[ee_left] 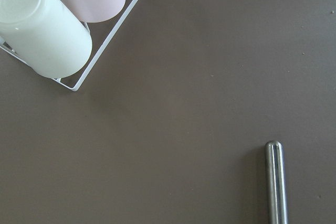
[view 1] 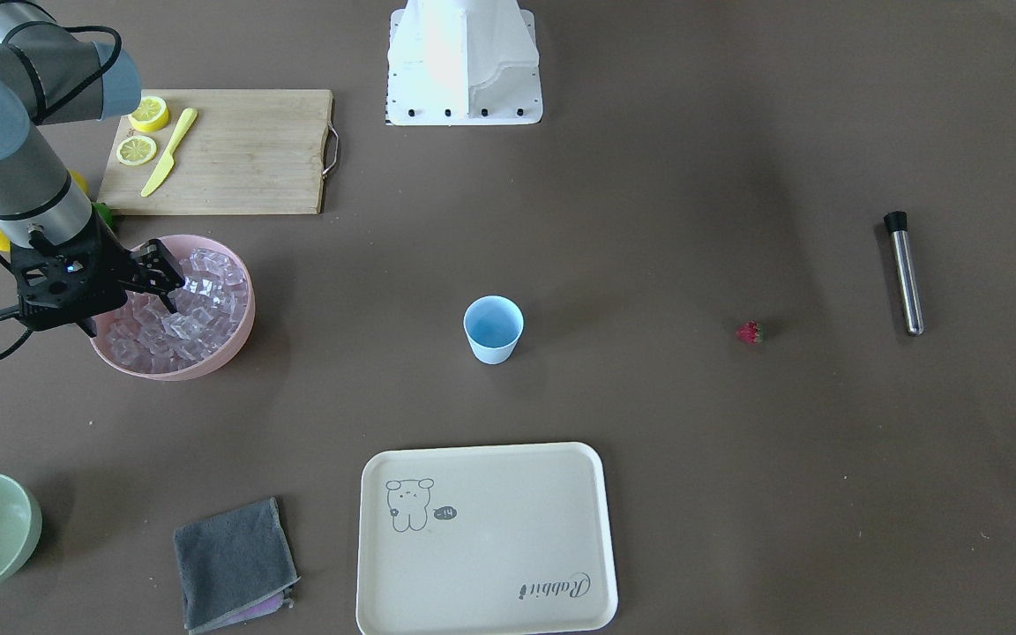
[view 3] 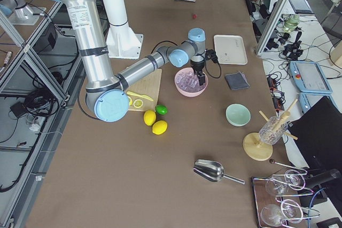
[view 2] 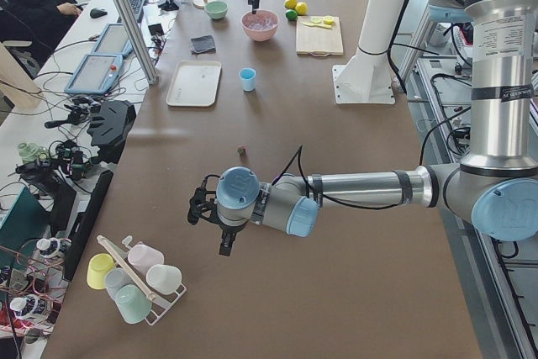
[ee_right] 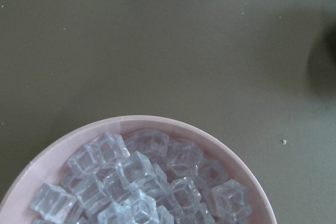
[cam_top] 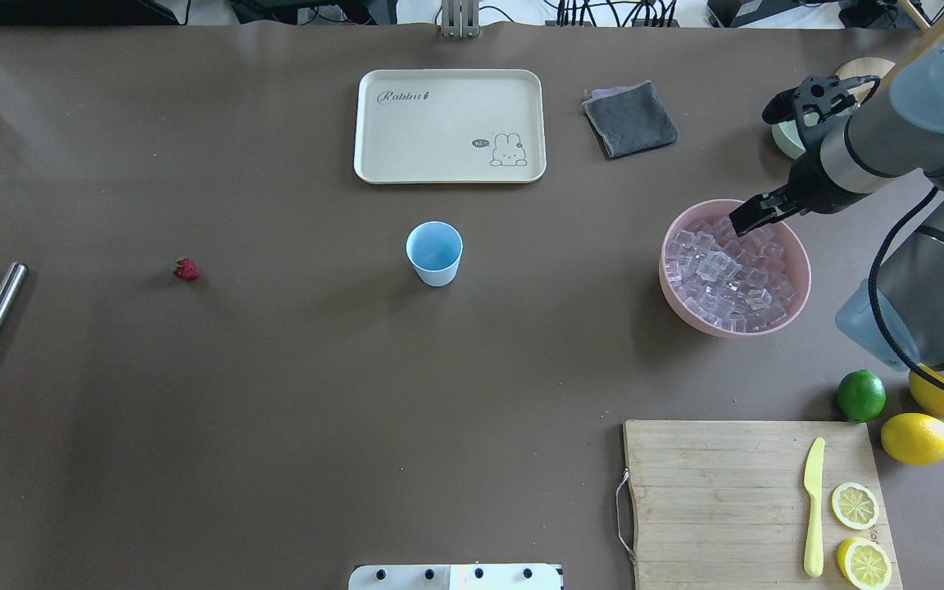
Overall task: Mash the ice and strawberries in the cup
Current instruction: 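Move the right gripper over the pink ice bowl and lower it, then close the right gripper on an ice cube and lift it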
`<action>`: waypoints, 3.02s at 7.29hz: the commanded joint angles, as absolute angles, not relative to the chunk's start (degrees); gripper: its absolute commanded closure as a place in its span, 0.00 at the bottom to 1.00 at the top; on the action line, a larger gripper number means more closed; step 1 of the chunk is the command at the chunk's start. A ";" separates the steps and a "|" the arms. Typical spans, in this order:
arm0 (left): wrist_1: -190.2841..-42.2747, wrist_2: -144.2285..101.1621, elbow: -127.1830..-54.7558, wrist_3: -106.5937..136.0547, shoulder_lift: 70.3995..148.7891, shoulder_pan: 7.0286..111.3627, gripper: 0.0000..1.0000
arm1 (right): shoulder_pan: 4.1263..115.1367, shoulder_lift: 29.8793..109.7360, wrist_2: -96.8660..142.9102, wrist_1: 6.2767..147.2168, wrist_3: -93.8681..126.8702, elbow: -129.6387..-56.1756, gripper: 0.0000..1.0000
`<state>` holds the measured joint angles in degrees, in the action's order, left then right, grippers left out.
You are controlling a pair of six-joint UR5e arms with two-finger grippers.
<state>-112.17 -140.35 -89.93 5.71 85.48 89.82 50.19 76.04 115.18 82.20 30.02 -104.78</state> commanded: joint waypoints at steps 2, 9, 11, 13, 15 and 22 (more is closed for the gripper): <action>-112.15 -140.45 -90.35 5.71 85.43 89.82 0.01 | 47.20 76.11 114.00 82.26 25.26 -103.89 0.17; -112.15 -140.71 -91.32 5.71 85.25 89.91 0.01 | 44.74 73.48 111.89 82.09 23.99 -101.43 0.18; -112.15 -140.71 -91.49 5.71 85.25 89.91 0.01 | 44.30 73.74 111.01 82.09 23.82 -101.25 0.28; -112.15 -140.71 -91.58 5.71 85.25 89.91 0.01 | 44.30 73.91 110.83 82.09 23.82 -100.28 0.28; -112.15 -140.71 -91.67 5.71 85.25 89.91 0.01 | 44.21 74.00 110.48 82.09 23.82 -100.28 0.38; -112.06 -140.71 -92.02 5.71 85.34 89.91 0.01 | 47.45 72.87 111.79 82.79 24.52 -102.29 0.73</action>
